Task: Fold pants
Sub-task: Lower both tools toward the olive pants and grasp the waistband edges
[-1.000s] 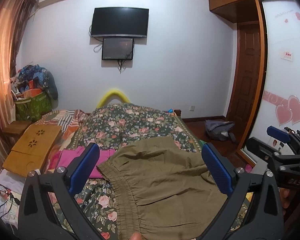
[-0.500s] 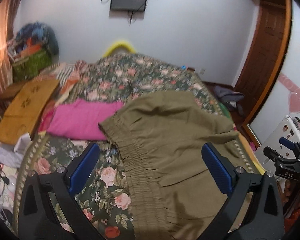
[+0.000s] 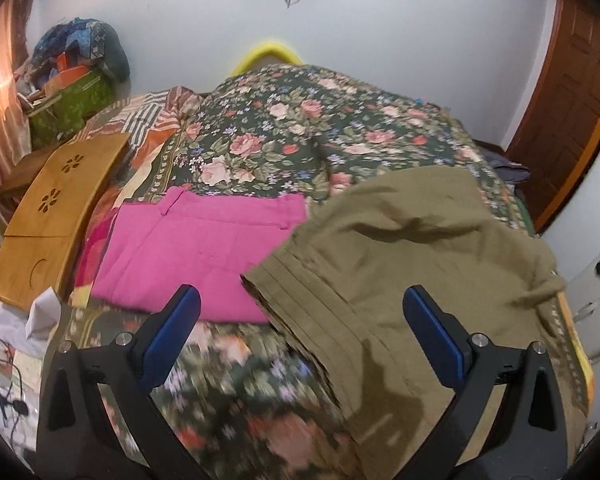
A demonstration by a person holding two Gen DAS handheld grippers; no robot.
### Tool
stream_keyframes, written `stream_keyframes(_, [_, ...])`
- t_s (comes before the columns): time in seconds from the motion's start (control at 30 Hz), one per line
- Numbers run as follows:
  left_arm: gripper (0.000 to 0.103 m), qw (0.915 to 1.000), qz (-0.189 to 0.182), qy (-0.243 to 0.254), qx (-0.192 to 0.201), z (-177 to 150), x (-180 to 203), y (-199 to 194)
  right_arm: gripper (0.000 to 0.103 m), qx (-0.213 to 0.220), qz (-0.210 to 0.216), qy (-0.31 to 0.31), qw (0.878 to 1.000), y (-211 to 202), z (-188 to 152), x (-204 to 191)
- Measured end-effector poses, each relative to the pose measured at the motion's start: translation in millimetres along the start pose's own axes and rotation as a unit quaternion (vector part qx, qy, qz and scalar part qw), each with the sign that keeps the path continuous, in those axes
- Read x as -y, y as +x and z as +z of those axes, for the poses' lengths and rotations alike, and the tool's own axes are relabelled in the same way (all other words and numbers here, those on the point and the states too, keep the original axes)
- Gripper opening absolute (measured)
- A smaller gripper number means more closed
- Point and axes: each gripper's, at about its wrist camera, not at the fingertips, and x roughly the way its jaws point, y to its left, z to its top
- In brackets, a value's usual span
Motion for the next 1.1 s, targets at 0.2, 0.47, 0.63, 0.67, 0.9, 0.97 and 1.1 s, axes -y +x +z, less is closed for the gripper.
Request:
stream_keyframes(0.2, [0.091,0.9994,0.000,0.023,-0.027,10,-13,47,0.103,0.006,0.041,-0.005,0.999,41,50,-8])
stream_keyframes(0.47, [0.074,0.9958,-0.028,0.035,-0.080,-2,-31,101,0.098,-0.029,0.073,-0.019,0.997,129,93,-31])
stream_keyframes(0.63, [0.074,0.9952,-0.050,0.021,-0.081,-2,-39,112,0.098,-0.060,0.064,-0.069,0.994,178,105,-46])
stream_keyframes(0.67, [0.074,0.9947,-0.055,0.020,-0.085,-2,-40,116,0.098,-0.068,0.061,-0.079,0.993,187,106,-49])
stream_keyframes(0.9, [0.058,0.9926,-0.087,0.012,-0.084,0,-40,123,0.084,-0.121,0.105,-0.075,0.984,223,110,-55])
stream_keyframes(0.97, [0.055,0.9926,-0.086,0.004,-0.085,1,-39,123,0.072,-0.130,0.135,-0.057,0.981,225,109,-54])
stream_keyframes(1.1, [0.048,0.9933,-0.081,0.005,-0.082,1,-38,121,0.049,-0.122,0.151,-0.053,0.980,220,108,-60])
